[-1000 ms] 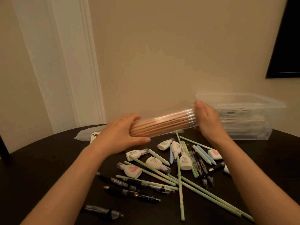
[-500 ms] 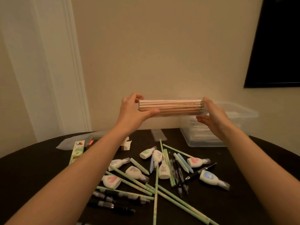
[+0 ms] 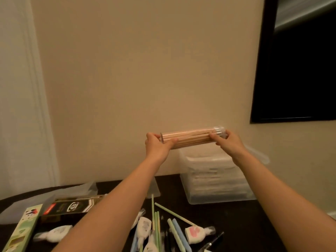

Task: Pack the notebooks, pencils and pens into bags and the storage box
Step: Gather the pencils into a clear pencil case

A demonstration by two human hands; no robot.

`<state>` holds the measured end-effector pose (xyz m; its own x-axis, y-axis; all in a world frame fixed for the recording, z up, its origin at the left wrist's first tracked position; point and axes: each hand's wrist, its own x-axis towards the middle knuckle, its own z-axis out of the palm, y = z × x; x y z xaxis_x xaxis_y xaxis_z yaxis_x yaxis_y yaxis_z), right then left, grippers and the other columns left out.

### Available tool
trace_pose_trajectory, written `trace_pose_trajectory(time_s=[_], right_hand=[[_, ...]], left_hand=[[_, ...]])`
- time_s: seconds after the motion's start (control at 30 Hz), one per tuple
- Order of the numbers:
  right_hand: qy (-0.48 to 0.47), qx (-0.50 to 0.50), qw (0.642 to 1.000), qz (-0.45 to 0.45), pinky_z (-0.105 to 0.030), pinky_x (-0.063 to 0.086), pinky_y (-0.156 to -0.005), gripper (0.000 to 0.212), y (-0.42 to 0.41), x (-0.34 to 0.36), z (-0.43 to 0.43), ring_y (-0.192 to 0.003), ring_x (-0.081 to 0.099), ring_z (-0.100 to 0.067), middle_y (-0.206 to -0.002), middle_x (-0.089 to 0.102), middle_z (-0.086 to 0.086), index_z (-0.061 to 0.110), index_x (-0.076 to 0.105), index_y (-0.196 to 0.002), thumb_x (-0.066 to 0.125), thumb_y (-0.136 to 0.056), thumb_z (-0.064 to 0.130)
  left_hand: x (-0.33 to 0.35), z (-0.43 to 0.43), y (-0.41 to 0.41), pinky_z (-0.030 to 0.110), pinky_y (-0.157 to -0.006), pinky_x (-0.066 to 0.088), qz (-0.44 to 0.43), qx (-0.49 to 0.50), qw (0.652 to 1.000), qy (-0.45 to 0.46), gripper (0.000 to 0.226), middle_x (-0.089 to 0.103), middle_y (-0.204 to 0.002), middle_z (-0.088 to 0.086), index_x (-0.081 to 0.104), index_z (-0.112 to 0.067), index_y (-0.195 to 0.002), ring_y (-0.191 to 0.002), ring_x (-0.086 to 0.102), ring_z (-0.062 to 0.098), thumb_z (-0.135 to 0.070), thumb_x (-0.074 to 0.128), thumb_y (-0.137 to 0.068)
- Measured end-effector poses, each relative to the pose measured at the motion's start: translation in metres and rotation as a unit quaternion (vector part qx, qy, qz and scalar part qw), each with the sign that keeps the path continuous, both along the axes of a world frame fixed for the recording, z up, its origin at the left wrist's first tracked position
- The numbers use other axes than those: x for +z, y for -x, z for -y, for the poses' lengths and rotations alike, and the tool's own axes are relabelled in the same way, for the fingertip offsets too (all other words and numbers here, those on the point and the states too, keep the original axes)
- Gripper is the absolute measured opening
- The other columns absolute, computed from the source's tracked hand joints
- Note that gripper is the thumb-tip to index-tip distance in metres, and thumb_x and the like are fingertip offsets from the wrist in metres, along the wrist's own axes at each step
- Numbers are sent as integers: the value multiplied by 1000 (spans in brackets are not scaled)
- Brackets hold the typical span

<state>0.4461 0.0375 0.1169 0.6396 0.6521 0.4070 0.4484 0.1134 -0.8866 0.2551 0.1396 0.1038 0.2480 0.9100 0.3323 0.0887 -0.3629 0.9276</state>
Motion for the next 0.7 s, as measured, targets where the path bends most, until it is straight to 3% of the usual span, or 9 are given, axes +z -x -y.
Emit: trace_pose_trajectory(time_s=[0.2,0.3,0.47,0.6,0.7], right_hand=[[85,-47,995,14,-43,47,-88,32,-66,-8,-27,-98,60,-29,-105,63,-14,7,62,-100,68,-85,36],[138,-68,988,0,-42,47,-86,59,-88,-20,-36,-106,59,-33,-118,59,-16,2,56,-120,66,-82,46],[201,-103,974,-16,-33,39,-80,72,-117,-29,-56,-115,55,-37,-135,49,-19,0,40,-136,60,-86,47],[263,-108,958,21,-40,45,-91,71,-129,-34,-71,-114,55,-39,-132,50,-22,-6,40,-134,58,-89,46],[304,-104,946,28,-38,48,-85,64,-132,-35,-78,-100,61,-36,-111,55,-18,-6,43,-130,57,-91,43]], left_hand=[[-1,-18,-57,33,-99,43,-71,-39,997,9,46,41,-129,12,37,-8,-119,-109,49,23,-27,64,-87],[-3,-22,-73,31,-98,41,-111,-53,992,-18,43,42,-130,13,40,-5,-123,-107,50,22,-24,60,-90],[-12,-36,-100,36,-97,41,-193,-45,979,-56,18,52,-121,8,47,-18,-104,-109,53,26,-32,51,-93],[-22,-49,-111,47,-104,31,-332,13,941,-66,25,57,-120,1,51,-24,-105,-116,50,26,-43,39,-95],[-28,-55,-116,47,-104,25,-383,37,919,-89,33,59,-121,2,55,-20,-110,-118,47,27,-44,36,-97]])
